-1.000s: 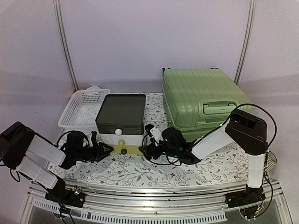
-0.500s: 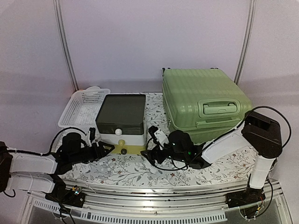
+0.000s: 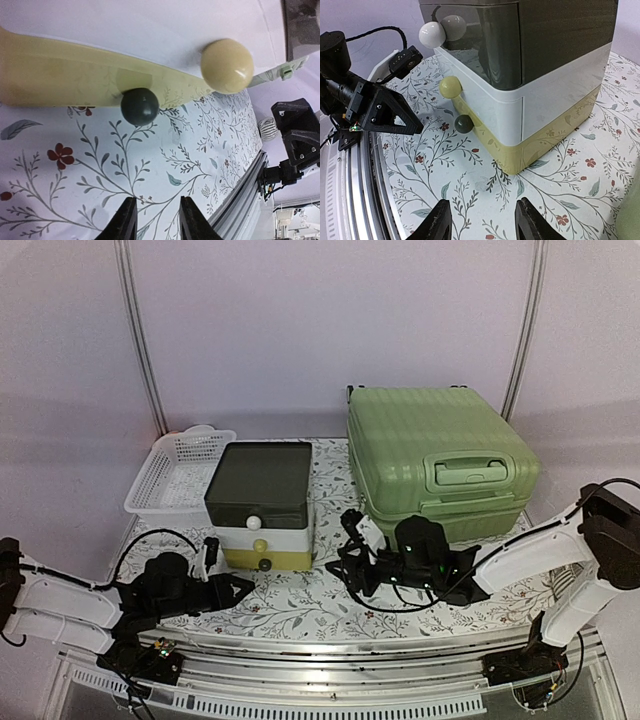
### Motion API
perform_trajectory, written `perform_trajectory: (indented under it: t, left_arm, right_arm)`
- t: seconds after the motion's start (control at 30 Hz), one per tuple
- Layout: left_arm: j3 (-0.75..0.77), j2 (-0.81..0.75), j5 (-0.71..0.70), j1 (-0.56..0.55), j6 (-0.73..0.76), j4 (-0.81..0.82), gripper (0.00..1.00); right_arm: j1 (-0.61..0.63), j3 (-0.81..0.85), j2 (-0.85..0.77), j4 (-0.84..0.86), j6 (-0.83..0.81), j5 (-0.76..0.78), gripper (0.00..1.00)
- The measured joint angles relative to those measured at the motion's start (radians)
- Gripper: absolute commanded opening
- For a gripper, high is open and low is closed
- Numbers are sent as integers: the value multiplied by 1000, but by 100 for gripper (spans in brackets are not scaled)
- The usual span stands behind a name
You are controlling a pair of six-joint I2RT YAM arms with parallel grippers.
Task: Open, take out, and arrange the luggage
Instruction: Move the storage box to the corner of the board.
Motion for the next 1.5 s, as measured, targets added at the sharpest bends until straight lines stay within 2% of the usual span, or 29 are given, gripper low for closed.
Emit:
perform_trajectory:
  t: [0.13, 0.43, 0.8, 1.0, 1.33, 1.5]
  left_arm:
    - [9, 19, -86, -63, -19, 37, 33]
    - [11, 155, -171, -68, -53, 151, 29]
    - [38, 404, -146, -41, -103, 420, 20]
    - [38, 519, -142, -37, -163, 607, 21]
    - [-20, 721, -219, -77, -369, 959, 6]
    - [-43, 769, -284, -137, -440, 1000, 0]
  right_arm:
    - [0, -57, -80, -39, -7, -10, 44]
    - [0, -113, -140, -139, -99, -11, 44]
    - [0, -100, -122, -167, -177, -4, 45]
    - [-1, -98, -117, -144, -162, -3, 45]
    - [-1, -99, -117, -113, -125, 0, 45]
    - [-1, -99, -113, -105, -118, 2, 45]
